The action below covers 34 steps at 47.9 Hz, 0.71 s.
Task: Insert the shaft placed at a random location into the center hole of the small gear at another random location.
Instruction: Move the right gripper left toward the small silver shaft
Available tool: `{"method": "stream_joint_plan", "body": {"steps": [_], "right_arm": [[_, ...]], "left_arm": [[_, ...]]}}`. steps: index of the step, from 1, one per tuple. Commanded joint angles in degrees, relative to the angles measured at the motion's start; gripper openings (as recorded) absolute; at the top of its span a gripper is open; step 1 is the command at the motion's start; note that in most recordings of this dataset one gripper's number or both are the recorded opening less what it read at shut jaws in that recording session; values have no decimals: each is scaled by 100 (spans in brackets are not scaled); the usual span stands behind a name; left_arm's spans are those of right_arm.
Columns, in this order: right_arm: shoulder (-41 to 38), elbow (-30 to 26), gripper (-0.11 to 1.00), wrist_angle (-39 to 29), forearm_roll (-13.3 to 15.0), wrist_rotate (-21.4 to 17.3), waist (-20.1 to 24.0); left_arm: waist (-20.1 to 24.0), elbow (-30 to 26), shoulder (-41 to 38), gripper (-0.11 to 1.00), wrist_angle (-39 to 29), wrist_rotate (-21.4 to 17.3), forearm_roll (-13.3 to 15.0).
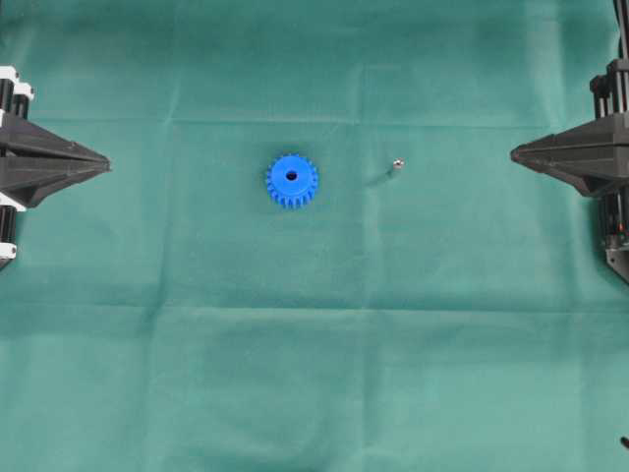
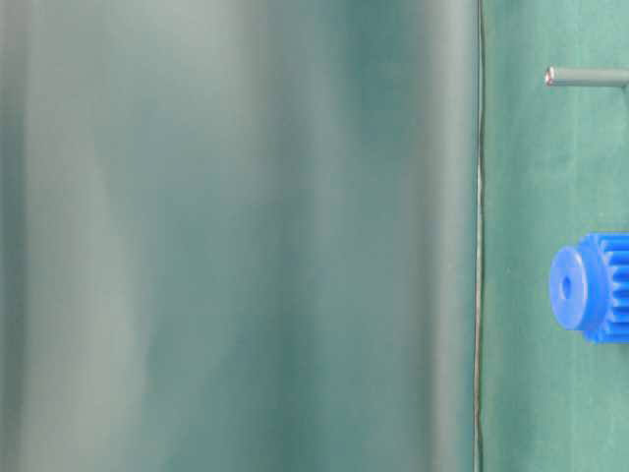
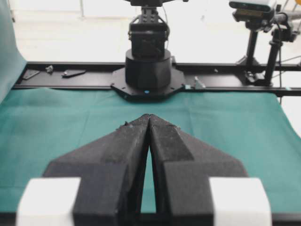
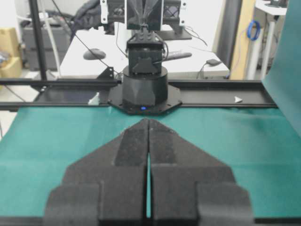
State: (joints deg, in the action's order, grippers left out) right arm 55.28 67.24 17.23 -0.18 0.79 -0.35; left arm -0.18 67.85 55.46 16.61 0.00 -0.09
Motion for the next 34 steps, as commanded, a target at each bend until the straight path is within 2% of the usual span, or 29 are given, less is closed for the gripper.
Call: {"method": "stream_joint_plan", "body": {"steps": [1,11,22,27,34], "right_arm": [[-79,-62,1,-35,26,-35,18],[-290,-44,1,-158,26,-35,0],[-914,44,2,70,0,-88,-281],[-1415,53,20,264,-18,-88,-396],[-2399,35,63,747,0,-18,-563]], "left_arm": [[0,-185,0,0,-97,9,-79],[0,-185,18,0,-141,-9,-79],[-9,-176,-35,0,-132,26,-79],[-9,-176,-35,0,-132,26,-88],[-9,-158,-35,0,-141,26,-79]]}}
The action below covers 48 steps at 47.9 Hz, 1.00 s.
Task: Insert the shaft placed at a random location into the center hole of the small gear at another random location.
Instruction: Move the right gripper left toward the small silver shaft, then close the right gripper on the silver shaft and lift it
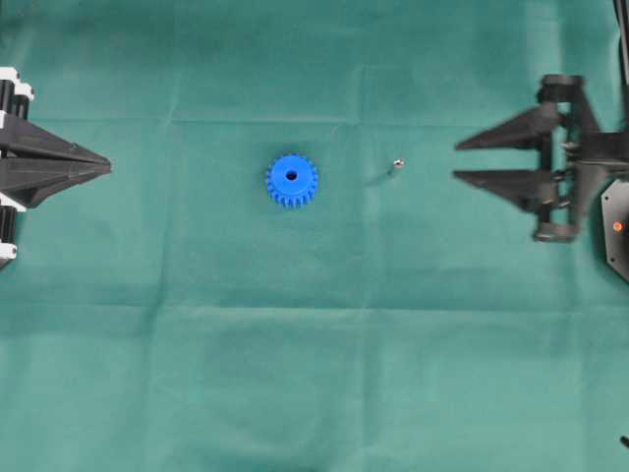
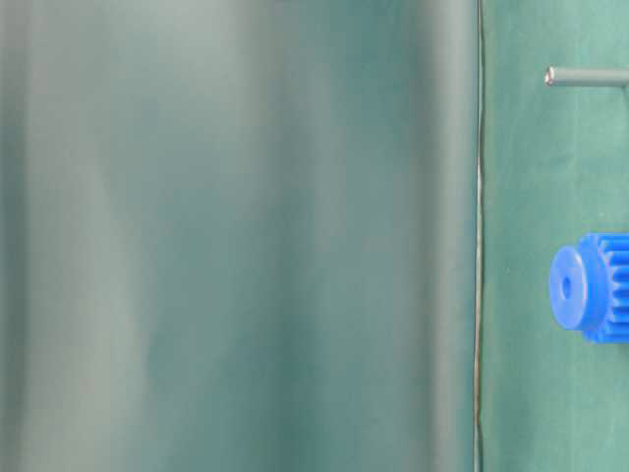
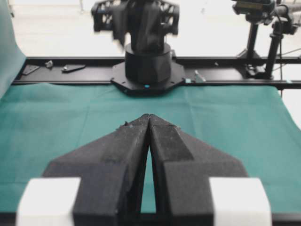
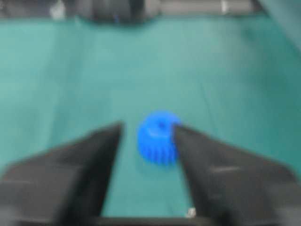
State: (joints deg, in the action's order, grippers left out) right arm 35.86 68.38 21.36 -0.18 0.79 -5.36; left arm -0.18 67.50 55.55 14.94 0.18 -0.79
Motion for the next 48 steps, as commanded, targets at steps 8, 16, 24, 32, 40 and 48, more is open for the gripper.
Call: {"method": "stream_joint_plan", "body": {"steps": [8,16,24,32,40,48], "right_arm": [[-1652,-97,87,1063,-18,53,-229],[-2716,-202,85,1644,-79,53,-404],[-3419,-360,85,1969,-114,53,-492],[-3779,-475,85,2004,-123,62,-571],[-3876,-475,85,2004,-123,62,-580],[-3867,-475,76,2004,-123,62,-571]], "left_arm": [[-9,-123,-53,0,9,9,-18],[0,-114,-62,0,9,9,-18],[-9,-105,-79,0,9,0,-9],[0,-105,-88,0,9,9,-18],[0,-105,-88,0,0,9,-18],[0,-105,-88,0,-35,0,-18]]}}
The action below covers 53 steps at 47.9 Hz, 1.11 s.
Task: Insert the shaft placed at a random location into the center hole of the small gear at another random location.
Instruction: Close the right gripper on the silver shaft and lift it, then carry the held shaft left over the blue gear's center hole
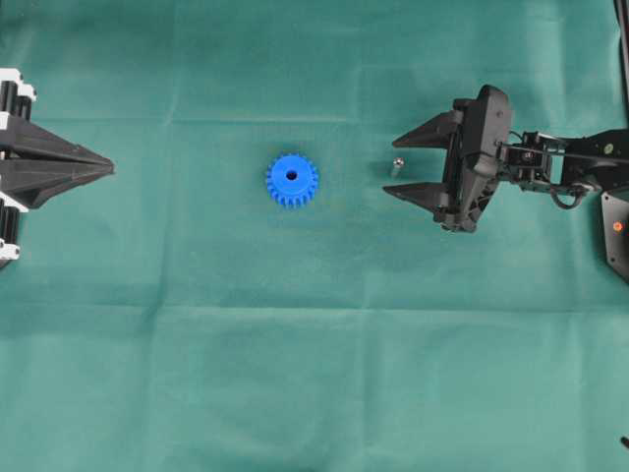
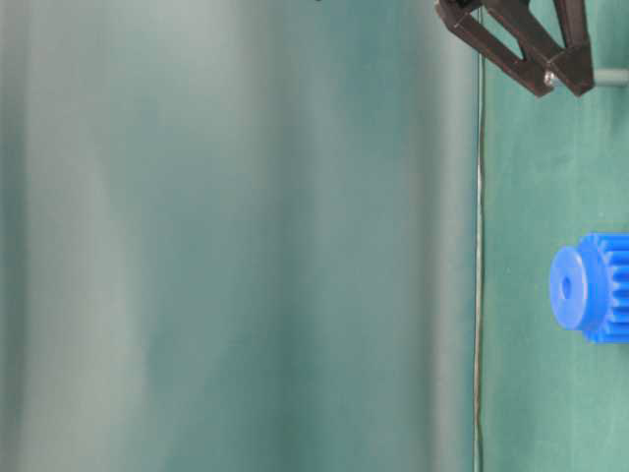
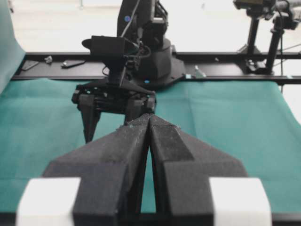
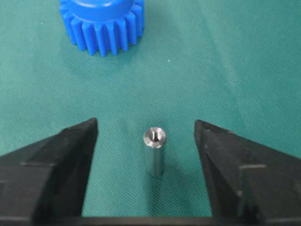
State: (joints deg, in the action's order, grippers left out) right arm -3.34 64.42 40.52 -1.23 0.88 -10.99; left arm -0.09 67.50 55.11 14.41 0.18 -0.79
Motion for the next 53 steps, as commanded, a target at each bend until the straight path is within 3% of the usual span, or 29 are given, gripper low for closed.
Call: {"method": "stream_joint_plan", "body": {"steps": [1,11,13,30,44,53], "right_arm": [[53,-79,73,97,-18,53,-9],[53,-79,20,79,-18,62,-26],[53,-88,13,62,-18,62,-26],[290,-114,13,-114,-9,79,-35],[1274,-448,13,-1468,9,123,-35],[1485,-545,13,-1723,26,220,-35]], "left_arm": [[-18,-105,-44,0,9,9,-18],[-18,-105,-44,0,-9,9,-18],[-18,-105,-44,0,-9,9,-18],[-9,-105,-44,0,-18,9,-18],[-18,-97,-53,0,-18,9,-18],[-9,-97,-53,0,-18,9,-18]]}}
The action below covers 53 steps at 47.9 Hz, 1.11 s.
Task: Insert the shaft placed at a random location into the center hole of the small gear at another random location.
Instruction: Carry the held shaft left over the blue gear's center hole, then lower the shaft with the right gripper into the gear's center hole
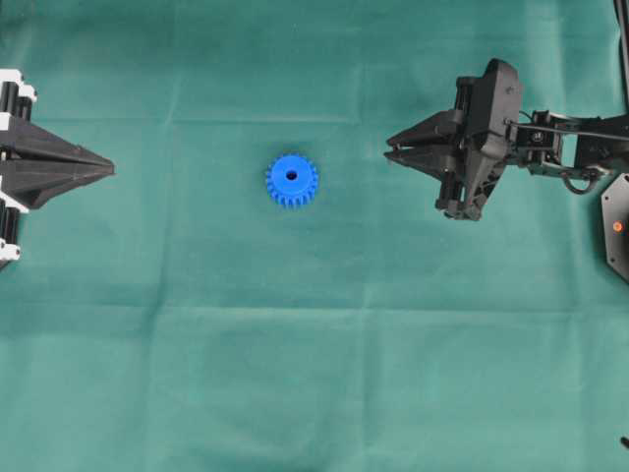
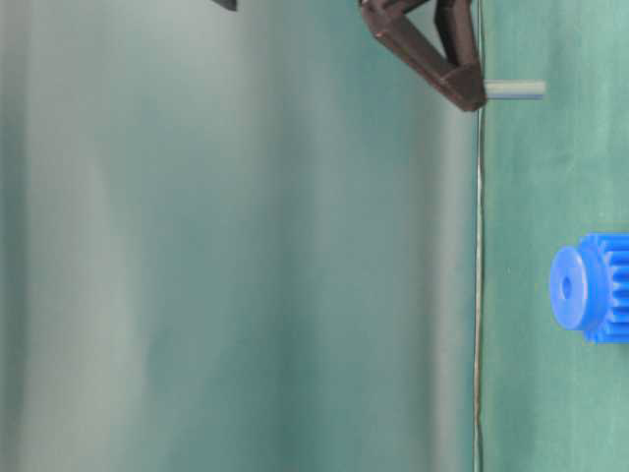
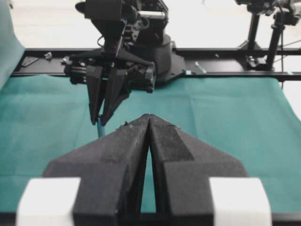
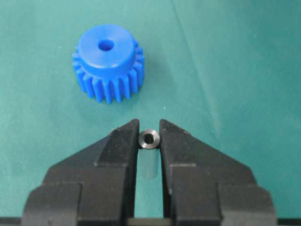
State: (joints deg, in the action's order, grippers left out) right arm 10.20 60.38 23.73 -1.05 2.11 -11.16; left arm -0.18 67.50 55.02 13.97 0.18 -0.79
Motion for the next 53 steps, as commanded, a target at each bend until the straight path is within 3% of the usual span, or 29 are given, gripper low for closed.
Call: {"method": "stream_joint_plan", "body": {"steps": [1,16,40,53], "right_arm": [[123,-149,13,-44,9,97,-18],[-62,-369,13,-62,0,97,-9],[-1134,-1819,13,-475,9,97,272],[-1477,-2303,13,-510,9,97,378]], "left_arm": [[0,-97,-44,0,26,9,-18],[-9,-105,-44,0,26,9,-18],[0,-97,-44,0,26,9,-18],[0,-105,-44,0,26,18,-9]]}}
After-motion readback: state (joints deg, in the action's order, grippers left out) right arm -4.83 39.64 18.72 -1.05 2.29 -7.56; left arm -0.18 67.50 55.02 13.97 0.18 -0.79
